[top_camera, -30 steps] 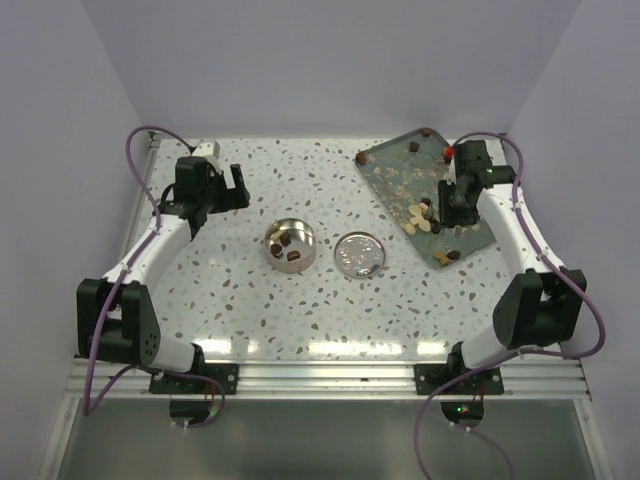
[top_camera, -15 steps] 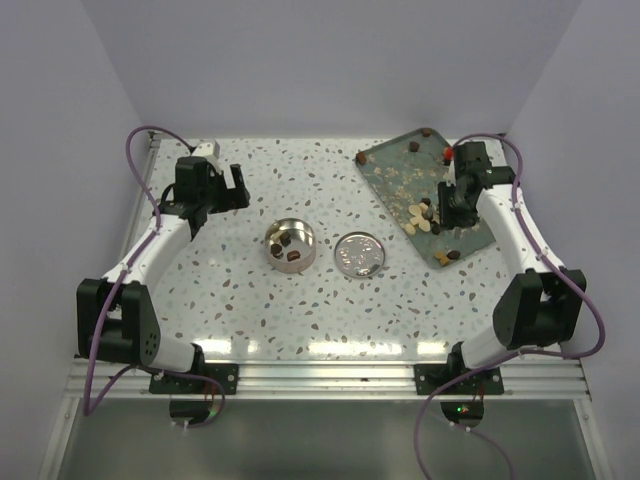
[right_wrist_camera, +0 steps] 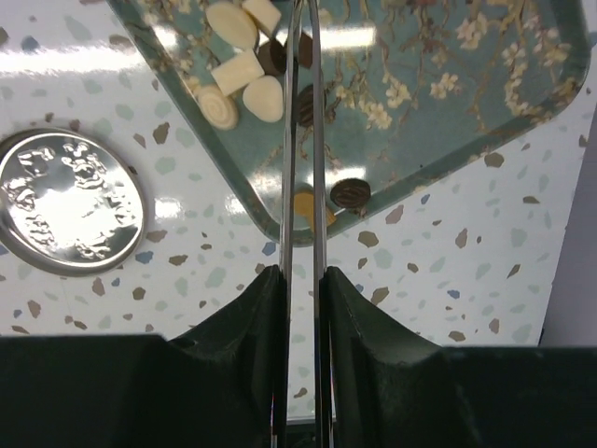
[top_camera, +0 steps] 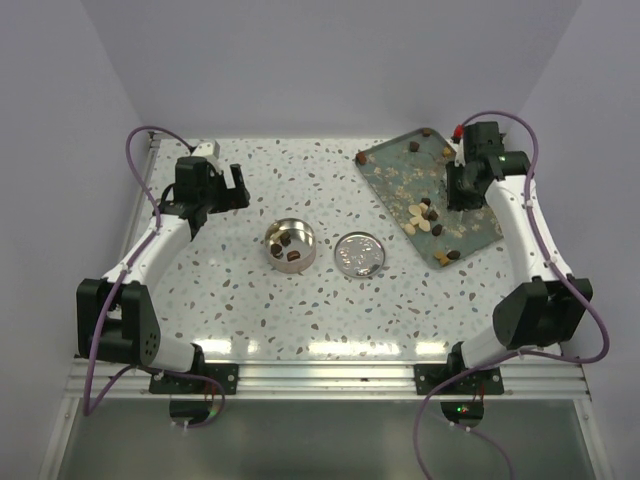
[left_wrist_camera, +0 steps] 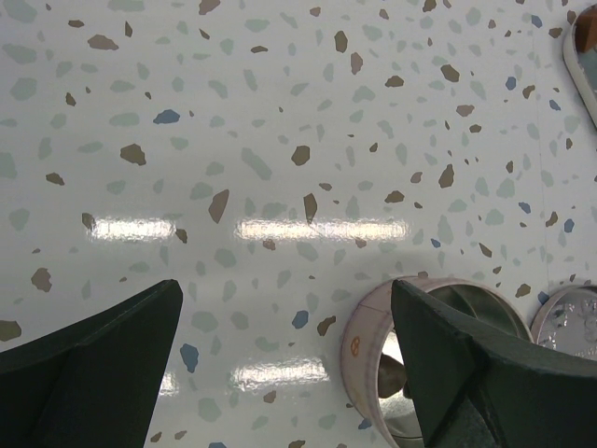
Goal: Pack the chocolate
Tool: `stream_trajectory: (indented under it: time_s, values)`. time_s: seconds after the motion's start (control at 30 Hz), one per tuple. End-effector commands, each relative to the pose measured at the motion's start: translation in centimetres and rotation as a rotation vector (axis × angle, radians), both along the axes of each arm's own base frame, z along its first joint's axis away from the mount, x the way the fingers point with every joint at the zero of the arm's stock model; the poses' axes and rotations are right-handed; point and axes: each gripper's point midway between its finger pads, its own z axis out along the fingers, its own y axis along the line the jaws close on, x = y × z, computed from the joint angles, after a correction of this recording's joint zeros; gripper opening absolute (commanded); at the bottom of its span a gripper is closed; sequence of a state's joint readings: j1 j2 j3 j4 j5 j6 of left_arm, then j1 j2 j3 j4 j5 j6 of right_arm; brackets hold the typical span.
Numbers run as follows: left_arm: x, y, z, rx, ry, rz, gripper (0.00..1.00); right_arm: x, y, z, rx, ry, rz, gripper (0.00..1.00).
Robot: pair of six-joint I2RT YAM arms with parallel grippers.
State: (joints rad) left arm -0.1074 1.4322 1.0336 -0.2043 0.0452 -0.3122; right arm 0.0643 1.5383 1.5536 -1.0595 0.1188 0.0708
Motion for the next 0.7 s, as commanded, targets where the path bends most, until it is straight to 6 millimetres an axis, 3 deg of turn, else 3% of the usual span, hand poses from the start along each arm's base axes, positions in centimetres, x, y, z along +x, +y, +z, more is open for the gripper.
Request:
stream_trajectory:
  time_s: [0.0, 0.17, 0.4, 0.67]
  values:
    - [0.4, -0.4, 0.9, -0.008, -0.039, -0.012, 1.0, 0.8, 0.6, 3.6, 0.024, -0.08, 0.013, 0.25]
    - [0.5, -0.5, 1.1, -0.016, -0.043, -0.013, 1.0, 1.0, 1.6, 3.2, 0.022, -0.067, 0.045, 0.28]
    - [0.3, -0.4, 1.0, -0.008, -0.036, -0.014, 1.0, -0.9, 1.1, -1.1, -0.002, 0.039, 0.024, 0.35]
    - [0.5, -0.5, 0.9, -0.012, -0.034, -0.017, 1.0, -1.7, 0.8, -2.2, -0.015, 0.069, 0.012, 0.39]
